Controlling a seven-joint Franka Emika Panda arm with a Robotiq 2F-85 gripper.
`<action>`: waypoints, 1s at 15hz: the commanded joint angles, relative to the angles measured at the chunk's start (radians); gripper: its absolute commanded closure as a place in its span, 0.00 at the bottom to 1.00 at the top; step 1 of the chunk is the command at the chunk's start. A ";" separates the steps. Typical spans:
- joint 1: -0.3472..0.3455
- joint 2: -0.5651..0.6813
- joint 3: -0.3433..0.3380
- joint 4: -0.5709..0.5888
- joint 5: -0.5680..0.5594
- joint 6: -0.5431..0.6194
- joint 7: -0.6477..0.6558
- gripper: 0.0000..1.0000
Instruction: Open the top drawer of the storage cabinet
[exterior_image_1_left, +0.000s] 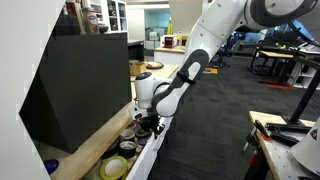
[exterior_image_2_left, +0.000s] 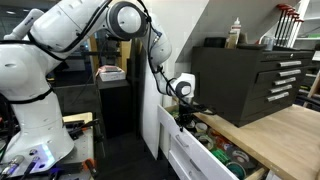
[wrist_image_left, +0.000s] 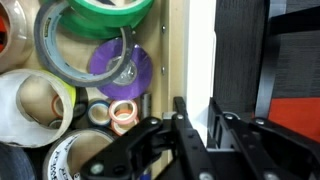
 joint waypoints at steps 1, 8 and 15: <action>-0.005 -0.067 -0.008 -0.169 -0.016 0.045 -0.010 0.92; -0.003 -0.157 -0.023 -0.362 -0.032 0.134 0.001 0.92; 0.010 -0.218 -0.044 -0.481 -0.052 0.192 0.022 0.40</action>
